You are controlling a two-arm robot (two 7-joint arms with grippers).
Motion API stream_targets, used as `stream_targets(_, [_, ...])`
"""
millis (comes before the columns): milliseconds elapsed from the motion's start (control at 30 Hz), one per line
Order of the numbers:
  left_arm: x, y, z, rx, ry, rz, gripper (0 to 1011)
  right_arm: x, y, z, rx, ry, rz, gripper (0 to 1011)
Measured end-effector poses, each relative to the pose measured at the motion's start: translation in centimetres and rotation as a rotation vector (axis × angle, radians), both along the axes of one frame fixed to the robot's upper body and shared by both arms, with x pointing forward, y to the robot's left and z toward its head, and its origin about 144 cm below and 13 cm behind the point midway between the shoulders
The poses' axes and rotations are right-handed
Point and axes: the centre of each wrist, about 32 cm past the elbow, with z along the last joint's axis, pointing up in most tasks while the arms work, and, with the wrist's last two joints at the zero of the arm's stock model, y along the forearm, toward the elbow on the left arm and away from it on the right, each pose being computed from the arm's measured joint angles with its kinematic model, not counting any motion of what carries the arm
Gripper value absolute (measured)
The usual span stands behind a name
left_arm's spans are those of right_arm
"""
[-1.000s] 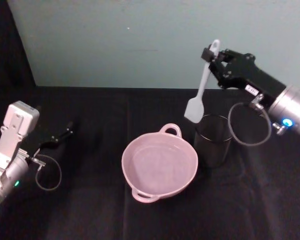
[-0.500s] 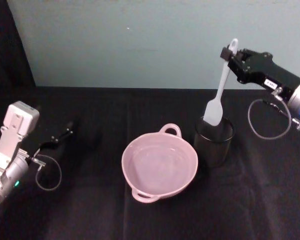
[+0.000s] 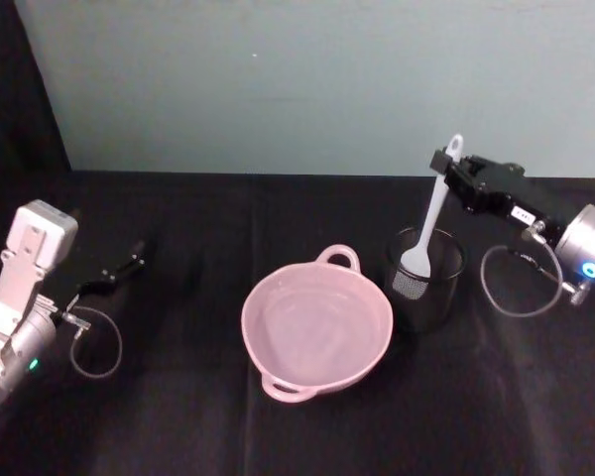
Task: Use the one hand to pick up the spoon and stir the clear water in the bowl.
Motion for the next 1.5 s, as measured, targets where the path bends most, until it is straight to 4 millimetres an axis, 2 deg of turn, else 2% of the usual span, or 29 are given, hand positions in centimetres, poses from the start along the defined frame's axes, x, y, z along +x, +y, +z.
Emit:
stream_targets(500, [0.0, 0.0, 0.0, 0.000, 0.000, 0.000, 1005, -0.3, -0.6, -3.2, 0.083, 0.058, -0.021, 114])
stream_targets(733, [0.0, 0.0, 0.0, 0.000, 0.000, 0.000, 1005, -0.1, -1.2, -5.3, 0.181, 0.092, -0.037, 127])
stream_targets(967, [0.0, 0.0, 0.0, 0.000, 0.000, 0.000, 1005, -0.3, -1.9, -6.4, 0.201, 0.127, -0.081, 336])
stream_targets(1000, [0.0, 0.0, 0.0, 0.000, 0.000, 0.000, 1005, -0.3, -2.0, -6.6, 0.200, 0.131, -0.086, 336])
stream_targets(1033, [0.0, 0.0, 0.0, 0.000, 0.000, 0.000, 1005, -0.3, -2.1, -6.7, 0.199, 0.135, -0.091, 405])
stream_targets(1100, [0.0, 0.0, 0.0, 0.000, 0.000, 0.000, 1005, -0.4, -2.3, -6.9, 0.196, 0.143, -0.103, 445])
stream_targets(1133, [0.0, 0.0, 0.0, 0.000, 0.000, 0.000, 1005, -0.4, -2.5, -7.1, 0.194, 0.149, -0.109, 507])
stream_targets(1200, [0.0, 0.0, 0.0, 0.000, 0.000, 0.000, 1005, -0.6, -2.7, -7.3, 0.192, 0.155, -0.118, 567])
stream_targets(1233, [0.0, 0.0, 0.0, 0.000, 0.000, 0.000, 1005, -0.6, -2.8, -7.3, 0.191, 0.157, -0.121, 567])
stream_targets(1267, [0.0, 0.0, 0.0, 0.000, 0.000, 0.000, 1005, -0.7, -2.8, -7.4, 0.190, 0.158, -0.123, 626])
stream_targets(1500, [0.0, 0.0, 0.0, 0.000, 0.000, 0.000, 1005, -1.1, -3.0, -7.1, 0.182, 0.150, -0.125, 840])
